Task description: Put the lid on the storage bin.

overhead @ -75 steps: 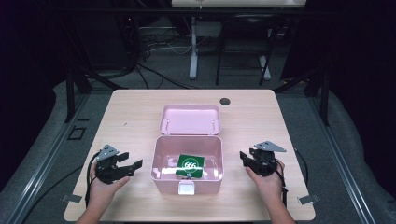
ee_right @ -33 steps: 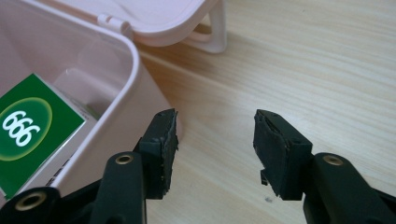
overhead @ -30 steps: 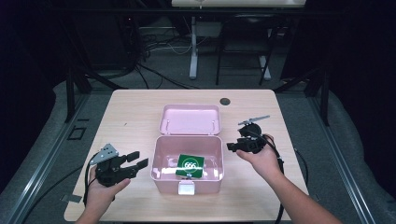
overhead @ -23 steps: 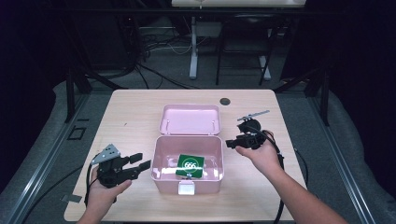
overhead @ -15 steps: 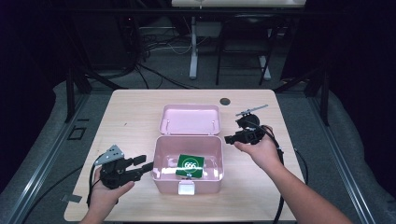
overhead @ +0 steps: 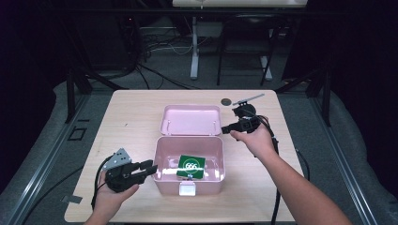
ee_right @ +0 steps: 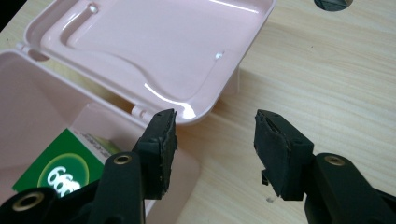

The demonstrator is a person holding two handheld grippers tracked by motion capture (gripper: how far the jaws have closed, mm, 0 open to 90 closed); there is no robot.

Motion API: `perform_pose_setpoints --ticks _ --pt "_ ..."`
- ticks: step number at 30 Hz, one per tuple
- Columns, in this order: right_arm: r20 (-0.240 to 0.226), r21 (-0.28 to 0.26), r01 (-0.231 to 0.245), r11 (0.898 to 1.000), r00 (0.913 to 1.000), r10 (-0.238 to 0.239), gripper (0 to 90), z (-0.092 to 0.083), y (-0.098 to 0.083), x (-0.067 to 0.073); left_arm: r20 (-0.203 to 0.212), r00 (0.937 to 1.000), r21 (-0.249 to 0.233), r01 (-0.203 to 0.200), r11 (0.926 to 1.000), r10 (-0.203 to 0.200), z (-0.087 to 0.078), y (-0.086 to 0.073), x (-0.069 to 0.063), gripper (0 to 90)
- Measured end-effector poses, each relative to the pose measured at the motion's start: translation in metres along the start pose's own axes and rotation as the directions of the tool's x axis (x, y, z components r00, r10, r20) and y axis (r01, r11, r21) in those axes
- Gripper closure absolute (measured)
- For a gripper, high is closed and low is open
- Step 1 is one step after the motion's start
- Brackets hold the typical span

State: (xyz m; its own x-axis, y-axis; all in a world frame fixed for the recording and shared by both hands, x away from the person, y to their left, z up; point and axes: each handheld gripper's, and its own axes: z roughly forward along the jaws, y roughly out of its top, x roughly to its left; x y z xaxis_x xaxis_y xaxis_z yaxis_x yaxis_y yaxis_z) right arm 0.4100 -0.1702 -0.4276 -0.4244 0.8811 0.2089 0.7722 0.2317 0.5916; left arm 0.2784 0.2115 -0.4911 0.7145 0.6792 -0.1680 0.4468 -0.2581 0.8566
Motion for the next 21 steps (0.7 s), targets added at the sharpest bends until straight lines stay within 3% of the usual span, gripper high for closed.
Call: perform_pose_setpoints --ticks 21 --pt "0.030 0.016 -0.089 0.996 0.9956 0.088 48.6 0.028 0.034 -0.012 -0.014 0.9999 -0.001 -0.002 1.0000 0.002 0.000 -0.001 -0.002 70.0"
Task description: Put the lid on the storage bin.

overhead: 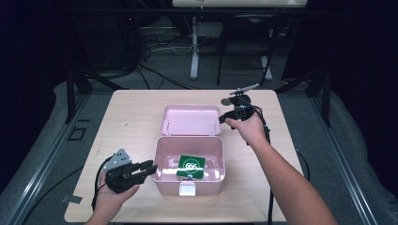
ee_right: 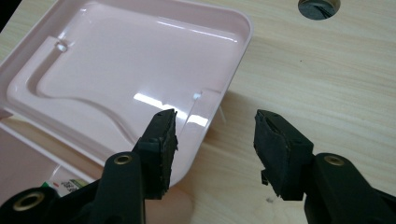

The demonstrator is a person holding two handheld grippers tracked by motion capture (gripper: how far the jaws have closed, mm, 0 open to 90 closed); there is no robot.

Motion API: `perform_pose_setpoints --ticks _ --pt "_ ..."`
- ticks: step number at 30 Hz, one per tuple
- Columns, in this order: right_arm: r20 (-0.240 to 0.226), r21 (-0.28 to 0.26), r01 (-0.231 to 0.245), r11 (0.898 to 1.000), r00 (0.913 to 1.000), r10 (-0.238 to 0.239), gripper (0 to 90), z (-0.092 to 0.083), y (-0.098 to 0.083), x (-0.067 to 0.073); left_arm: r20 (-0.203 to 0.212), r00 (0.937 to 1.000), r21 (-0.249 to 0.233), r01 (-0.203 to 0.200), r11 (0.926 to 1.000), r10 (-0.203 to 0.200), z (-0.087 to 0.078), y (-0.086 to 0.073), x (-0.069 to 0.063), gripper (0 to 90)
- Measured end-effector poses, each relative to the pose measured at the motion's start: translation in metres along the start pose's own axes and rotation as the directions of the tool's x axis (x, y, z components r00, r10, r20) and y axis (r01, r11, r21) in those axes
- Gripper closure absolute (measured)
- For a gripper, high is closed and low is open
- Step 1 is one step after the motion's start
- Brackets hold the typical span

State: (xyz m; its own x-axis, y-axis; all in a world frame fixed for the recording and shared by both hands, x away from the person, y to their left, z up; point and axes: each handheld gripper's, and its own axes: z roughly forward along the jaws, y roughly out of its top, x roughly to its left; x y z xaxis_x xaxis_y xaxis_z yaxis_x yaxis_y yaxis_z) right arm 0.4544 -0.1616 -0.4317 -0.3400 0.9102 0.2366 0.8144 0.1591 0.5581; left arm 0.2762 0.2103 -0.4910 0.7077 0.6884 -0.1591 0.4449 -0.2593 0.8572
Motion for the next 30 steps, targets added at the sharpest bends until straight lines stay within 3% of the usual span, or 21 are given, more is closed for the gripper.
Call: perform_pose_setpoints --ticks 18,30 --pt "0.034 -0.013 -0.069 0.998 0.9970 0.069 48.5 0.028 0.021 -0.003 0.006 1.0000 -0.014 0.005 0.9999 -0.005 0.001 -0.001 0.001 69.9" --pt "0.074 -0.035 -0.127 0.991 0.9888 0.129 51.8 0.045 0.026 -0.014 0.007 1.0000 -0.013 0.005 0.9999 -0.005 0.001 -0.001 0.001 70.0"
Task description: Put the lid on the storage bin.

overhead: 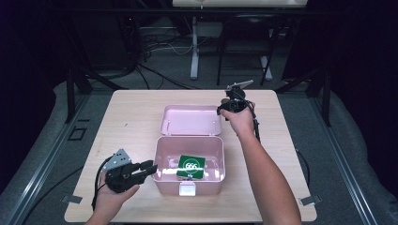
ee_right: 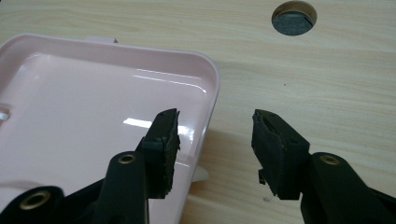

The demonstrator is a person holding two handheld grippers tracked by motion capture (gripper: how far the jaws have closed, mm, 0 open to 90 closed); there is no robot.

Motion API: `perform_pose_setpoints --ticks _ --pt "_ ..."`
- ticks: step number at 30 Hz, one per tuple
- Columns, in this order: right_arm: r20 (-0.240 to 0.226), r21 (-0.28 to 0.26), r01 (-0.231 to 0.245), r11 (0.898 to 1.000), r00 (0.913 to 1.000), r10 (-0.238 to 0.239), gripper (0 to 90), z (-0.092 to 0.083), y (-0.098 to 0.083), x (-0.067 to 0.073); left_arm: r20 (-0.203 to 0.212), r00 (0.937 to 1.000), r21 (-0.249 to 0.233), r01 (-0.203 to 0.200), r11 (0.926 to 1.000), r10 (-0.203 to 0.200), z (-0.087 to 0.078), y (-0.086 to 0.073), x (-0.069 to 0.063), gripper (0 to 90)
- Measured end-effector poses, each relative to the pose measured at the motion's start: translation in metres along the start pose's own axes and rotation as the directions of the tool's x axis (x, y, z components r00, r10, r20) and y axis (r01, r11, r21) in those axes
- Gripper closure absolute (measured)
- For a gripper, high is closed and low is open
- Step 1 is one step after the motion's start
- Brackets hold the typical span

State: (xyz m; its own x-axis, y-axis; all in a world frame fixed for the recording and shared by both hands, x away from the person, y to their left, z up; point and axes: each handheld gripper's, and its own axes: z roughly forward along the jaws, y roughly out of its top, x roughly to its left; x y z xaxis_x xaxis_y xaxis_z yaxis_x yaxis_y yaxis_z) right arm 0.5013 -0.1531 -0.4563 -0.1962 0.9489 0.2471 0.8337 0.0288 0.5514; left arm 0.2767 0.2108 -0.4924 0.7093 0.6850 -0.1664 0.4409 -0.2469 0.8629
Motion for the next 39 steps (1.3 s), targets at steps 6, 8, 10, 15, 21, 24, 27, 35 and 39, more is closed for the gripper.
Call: perform_pose_setpoints --ticks 6,8,10,15,21,24,27,35,39 --pt "-0.008 0.002 -0.008 1.000 0.9999 0.008 56.4 0.004 0.000 0.001 0.002 1.0000 0.000 0.000 1.0000 0.000 0.000 0.000 0.000 69.9" --pt "-0.002 0.013 -0.004 1.000 1.0000 0.004 58.7 0.006 -0.001 0.002 0.003 1.0000 -0.001 0.001 1.0000 -0.001 0.000 0.000 0.000 69.9" --pt "0.006 0.016 0.005 1.000 1.0000 -0.005 60.4 0.008 -0.002 0.004 0.002 1.0000 -0.001 0.001 1.0000 -0.001 0.000 0.000 0.000 69.9" --pt "0.006 0.008 -0.006 1.000 1.0000 0.006 63.2 0.011 -0.003 0.006 0.002 1.0000 -0.002 0.002 1.0000 -0.002 0.000 0.000 0.000 69.9" --pt "0.003 -0.028 -0.020 0.999 0.9998 0.020 68.2 0.015 -0.007 0.007 0.002 1.0000 -0.001 0.001 1.0000 -0.001 0.000 0.000 0.000 69.9" --pt "0.013 -0.036 -0.027 0.999 0.9995 0.027 73.4 0.021 -0.011 0.006 0.003 1.0000 -0.002 0.002 1.0000 -0.002 0.000 0.000 0.000 69.9" --pt "0.009 -0.055 -0.034 0.998 0.9994 0.035 75.9 0.022 -0.014 0.006 0.003 1.0000 -0.003 0.002 1.0000 -0.002 0.000 -0.001 0.000 69.8" --pt "0.013 -0.075 -0.025 0.997 0.9996 0.026 81.1 0.020 -0.015 0.007 0.000 1.0000 0.001 0.000 1.0000 0.000 0.000 0.000 0.000 69.7" --pt "0.012 -0.094 -0.036 0.995 0.9992 0.037 82.0 0.018 -0.017 0.009 -0.001 1.0000 0.001 0.000 1.0000 0.000 0.000 0.000 0.000 69.7"
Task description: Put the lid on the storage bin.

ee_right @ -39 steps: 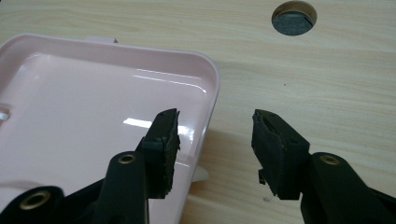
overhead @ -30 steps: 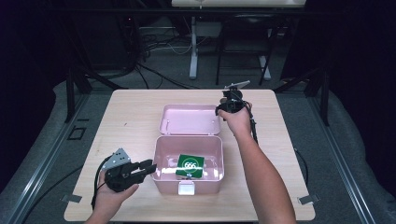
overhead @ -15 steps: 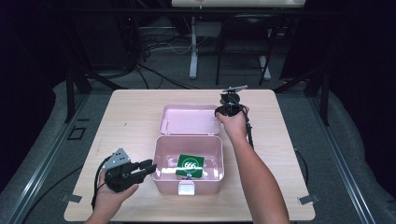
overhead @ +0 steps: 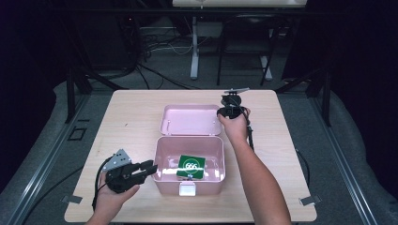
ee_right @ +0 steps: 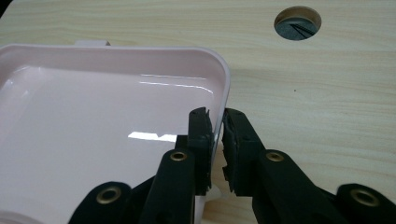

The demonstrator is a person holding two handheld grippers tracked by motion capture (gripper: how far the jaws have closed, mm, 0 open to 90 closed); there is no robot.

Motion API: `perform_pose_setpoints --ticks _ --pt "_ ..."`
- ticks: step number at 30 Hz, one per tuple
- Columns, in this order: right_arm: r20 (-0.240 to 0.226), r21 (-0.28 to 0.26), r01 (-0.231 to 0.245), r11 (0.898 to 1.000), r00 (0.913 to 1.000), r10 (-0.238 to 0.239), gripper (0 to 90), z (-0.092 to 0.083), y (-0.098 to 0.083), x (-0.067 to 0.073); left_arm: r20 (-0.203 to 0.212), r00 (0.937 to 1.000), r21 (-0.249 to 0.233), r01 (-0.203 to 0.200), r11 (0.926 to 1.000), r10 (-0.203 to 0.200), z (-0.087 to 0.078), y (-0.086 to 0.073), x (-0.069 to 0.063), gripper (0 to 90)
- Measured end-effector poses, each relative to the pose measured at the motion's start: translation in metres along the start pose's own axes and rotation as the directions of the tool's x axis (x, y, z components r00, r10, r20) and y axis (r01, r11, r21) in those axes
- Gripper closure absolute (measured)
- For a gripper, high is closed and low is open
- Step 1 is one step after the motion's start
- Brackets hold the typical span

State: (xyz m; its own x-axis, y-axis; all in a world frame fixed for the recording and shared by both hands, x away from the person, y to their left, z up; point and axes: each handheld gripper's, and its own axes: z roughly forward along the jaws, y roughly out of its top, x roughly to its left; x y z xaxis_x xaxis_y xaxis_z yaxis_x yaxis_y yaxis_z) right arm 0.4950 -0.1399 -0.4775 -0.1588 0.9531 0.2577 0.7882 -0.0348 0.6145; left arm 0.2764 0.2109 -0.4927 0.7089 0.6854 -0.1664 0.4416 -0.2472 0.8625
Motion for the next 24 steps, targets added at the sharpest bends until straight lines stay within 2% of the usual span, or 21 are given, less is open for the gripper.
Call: perform_pose_setpoints --ticks 4,12,24 --pt "0.001 -0.023 -0.007 1.000 1.0000 0.007 83.2 -0.004 0.001 0.002 -0.001 1.0000 -0.005 0.000 1.0000 0.000 0.000 0.000 0.000 69.8" --pt "0.002 -0.022 -0.010 1.000 1.0000 0.010 84.8 -0.013 0.007 0.005 -0.011 0.9999 -0.005 -0.008 1.0000 0.008 0.001 0.000 -0.001 69.8" --pt "-0.003 -0.048 0.016 0.999 0.9999 -0.016 86.2 -0.035 0.014 0.009 -0.014 0.9998 -0.009 -0.010 0.9999 0.010 0.002 0.000 -0.002 69.9"
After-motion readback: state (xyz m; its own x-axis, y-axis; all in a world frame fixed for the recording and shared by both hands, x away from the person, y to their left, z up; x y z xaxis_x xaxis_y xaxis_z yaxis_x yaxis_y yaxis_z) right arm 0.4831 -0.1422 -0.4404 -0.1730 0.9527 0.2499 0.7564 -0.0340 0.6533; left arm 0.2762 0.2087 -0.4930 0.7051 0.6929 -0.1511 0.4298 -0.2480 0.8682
